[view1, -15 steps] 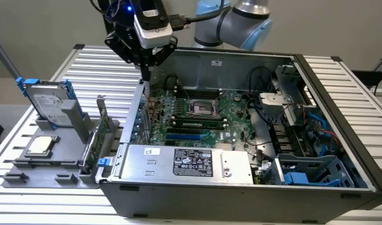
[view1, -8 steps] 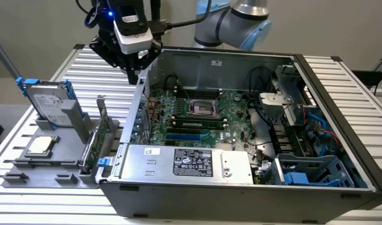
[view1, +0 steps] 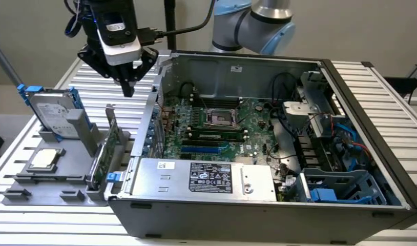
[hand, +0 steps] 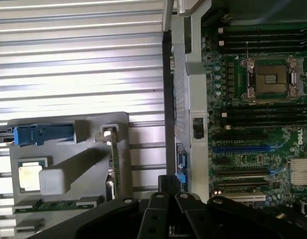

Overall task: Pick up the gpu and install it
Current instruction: 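Reach for the gpu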

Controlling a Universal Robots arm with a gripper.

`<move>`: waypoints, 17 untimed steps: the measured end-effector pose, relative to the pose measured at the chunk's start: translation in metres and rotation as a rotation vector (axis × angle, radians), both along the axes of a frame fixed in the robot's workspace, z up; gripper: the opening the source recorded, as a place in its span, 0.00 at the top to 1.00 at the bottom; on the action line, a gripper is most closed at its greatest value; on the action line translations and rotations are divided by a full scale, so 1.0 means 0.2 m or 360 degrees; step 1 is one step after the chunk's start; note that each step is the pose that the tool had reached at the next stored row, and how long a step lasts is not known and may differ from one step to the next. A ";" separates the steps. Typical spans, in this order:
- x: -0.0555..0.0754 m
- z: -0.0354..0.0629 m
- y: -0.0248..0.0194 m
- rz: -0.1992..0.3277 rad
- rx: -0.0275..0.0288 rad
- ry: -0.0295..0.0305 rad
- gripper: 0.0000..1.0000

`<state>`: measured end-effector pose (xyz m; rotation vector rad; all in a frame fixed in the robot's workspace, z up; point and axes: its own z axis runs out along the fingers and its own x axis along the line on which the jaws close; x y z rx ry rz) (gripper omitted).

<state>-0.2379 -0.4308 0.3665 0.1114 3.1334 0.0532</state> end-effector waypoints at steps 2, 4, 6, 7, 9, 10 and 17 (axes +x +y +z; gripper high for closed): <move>-0.04 -0.008 -0.006 0.0000 -0.00019 0.00008 0.89; -0.08 -0.016 -0.012 0.0000 -0.00040 0.00014 0.89; -0.12 -0.024 -0.018 0.0000 -0.00062 0.00019 0.89; -0.14 -0.028 -0.021 0.0000 -0.00075 0.00022 0.89; -0.18 -0.035 -0.026 0.0000 -0.00098 0.00025 0.89; -0.20 -0.039 -0.029 0.0000 -0.00110 0.00027 0.89; -0.28 -0.060 -0.076 0.0000 -0.00148 0.00047 0.89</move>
